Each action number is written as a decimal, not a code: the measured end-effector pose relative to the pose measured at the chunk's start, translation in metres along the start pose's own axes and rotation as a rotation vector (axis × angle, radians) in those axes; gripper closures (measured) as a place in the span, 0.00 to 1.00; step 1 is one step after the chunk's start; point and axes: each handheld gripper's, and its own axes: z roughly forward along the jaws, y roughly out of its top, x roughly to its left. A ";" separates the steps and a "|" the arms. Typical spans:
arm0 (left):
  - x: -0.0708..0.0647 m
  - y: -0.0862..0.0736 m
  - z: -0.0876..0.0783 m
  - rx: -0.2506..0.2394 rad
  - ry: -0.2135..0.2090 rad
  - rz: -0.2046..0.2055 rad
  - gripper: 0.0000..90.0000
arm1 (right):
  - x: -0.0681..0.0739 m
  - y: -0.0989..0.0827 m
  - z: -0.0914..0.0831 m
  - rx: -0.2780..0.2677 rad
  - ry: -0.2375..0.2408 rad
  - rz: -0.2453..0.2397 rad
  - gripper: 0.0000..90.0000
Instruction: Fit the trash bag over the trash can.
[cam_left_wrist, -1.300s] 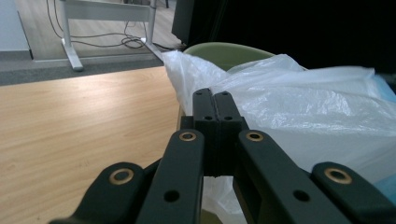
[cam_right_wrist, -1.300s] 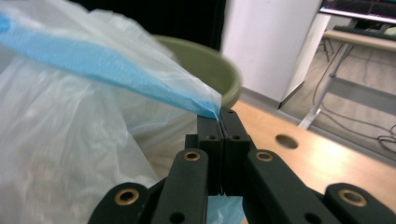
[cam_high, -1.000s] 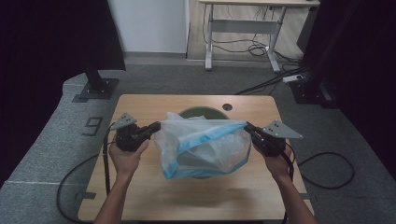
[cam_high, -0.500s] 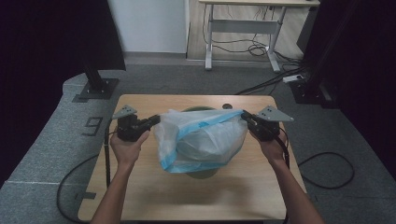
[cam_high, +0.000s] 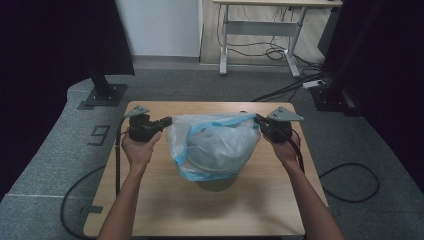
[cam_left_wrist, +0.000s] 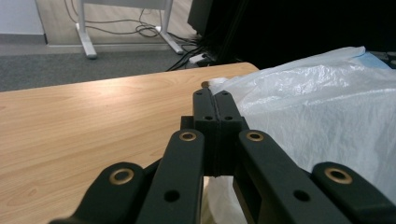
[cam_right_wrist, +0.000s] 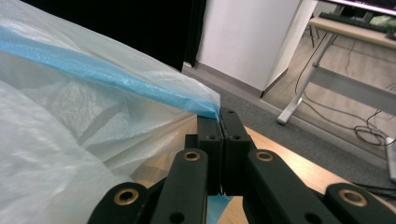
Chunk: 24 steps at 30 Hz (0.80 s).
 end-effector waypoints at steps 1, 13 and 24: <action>0.002 0.000 0.001 0.001 0.003 -0.005 1.00 | 0.000 -0.001 0.003 0.002 0.001 0.005 0.97; 0.017 -0.007 0.011 0.027 0.029 -0.024 1.00 | 0.001 -0.010 0.027 0.031 0.020 0.056 0.97; 0.026 -0.019 0.027 0.100 0.049 -0.034 1.00 | 0.000 -0.023 0.047 0.113 0.044 0.124 0.97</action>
